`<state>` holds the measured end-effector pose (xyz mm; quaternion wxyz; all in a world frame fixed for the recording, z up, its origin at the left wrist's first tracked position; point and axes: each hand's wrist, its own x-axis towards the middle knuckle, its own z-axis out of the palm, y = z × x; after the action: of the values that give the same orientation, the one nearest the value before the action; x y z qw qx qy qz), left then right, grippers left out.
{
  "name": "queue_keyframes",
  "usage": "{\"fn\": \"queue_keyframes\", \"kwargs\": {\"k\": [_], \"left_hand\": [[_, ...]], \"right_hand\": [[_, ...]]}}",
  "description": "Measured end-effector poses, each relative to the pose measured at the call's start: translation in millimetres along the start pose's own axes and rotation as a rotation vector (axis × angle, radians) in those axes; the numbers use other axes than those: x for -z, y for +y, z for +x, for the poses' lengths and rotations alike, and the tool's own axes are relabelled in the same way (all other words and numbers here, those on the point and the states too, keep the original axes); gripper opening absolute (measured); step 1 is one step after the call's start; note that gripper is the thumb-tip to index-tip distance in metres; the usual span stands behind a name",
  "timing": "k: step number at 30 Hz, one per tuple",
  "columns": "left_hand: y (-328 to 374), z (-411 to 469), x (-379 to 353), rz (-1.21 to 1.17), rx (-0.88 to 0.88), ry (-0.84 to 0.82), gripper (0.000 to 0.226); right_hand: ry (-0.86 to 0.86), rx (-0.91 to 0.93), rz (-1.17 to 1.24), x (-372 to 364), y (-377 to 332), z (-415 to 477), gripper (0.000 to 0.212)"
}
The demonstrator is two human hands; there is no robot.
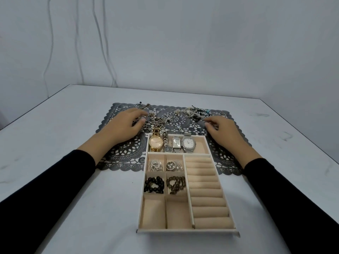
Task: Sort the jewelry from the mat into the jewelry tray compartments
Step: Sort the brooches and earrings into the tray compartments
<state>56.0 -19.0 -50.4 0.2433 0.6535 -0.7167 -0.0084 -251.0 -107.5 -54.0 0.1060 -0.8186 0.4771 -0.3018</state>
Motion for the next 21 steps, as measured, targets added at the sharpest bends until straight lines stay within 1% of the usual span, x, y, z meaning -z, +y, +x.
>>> {"fn": "queue_keyframes", "kwargs": {"k": [4, 9, 14, 18, 21], "left_hand": [[-9, 18, -6, 0.001, 0.001, -0.017, 0.036], [-13, 40, -11, -0.020, -0.019, -0.027, 0.035], [-13, 61, -15, -0.046, -0.038, -0.065, 0.029], [-17, 71, -16, -0.015, -0.066, -0.109, 0.025], [-20, 76, -13, -0.039, -0.072, -0.124, 0.023]], "right_hand": [[-0.065, 0.001, 0.139, -10, -4, 24, 0.024], [-0.201, 0.054, 0.240, -16, -11, 46, 0.018], [-0.358, 0.117, 0.327, -22, -16, 60, 0.018], [-0.479, 0.208, 0.322, -24, -22, 64, 0.023], [-0.508, 0.248, 0.247, -24, -25, 66, 0.024]]}}
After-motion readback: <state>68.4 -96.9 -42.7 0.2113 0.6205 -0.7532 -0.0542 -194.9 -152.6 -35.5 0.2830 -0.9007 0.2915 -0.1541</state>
